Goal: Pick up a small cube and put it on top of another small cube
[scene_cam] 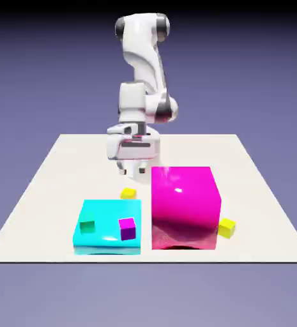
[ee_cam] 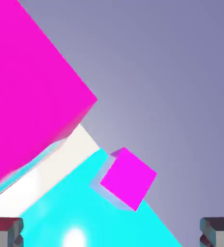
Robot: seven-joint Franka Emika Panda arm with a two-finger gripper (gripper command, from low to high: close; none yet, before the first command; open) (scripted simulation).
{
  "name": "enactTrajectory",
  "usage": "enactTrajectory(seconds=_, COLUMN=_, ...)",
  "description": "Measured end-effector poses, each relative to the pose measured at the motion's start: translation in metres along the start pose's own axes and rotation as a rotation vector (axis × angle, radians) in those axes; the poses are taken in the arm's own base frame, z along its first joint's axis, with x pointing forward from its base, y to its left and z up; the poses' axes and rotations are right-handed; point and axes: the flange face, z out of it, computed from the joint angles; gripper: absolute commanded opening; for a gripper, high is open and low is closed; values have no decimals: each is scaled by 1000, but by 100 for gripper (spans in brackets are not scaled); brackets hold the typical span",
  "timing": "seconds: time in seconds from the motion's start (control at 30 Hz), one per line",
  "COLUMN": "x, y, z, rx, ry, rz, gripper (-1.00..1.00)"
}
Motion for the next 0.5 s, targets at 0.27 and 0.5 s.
enactTrajectory(seconds=0.27, x=-29, y=10, z=27, rx=54, ry=-122, rz=-321, gripper=0)
enactTrajectory(seconds=0.5, x=-57, y=17, z=48, rx=136, ry=-212, rz=-600, gripper=0)
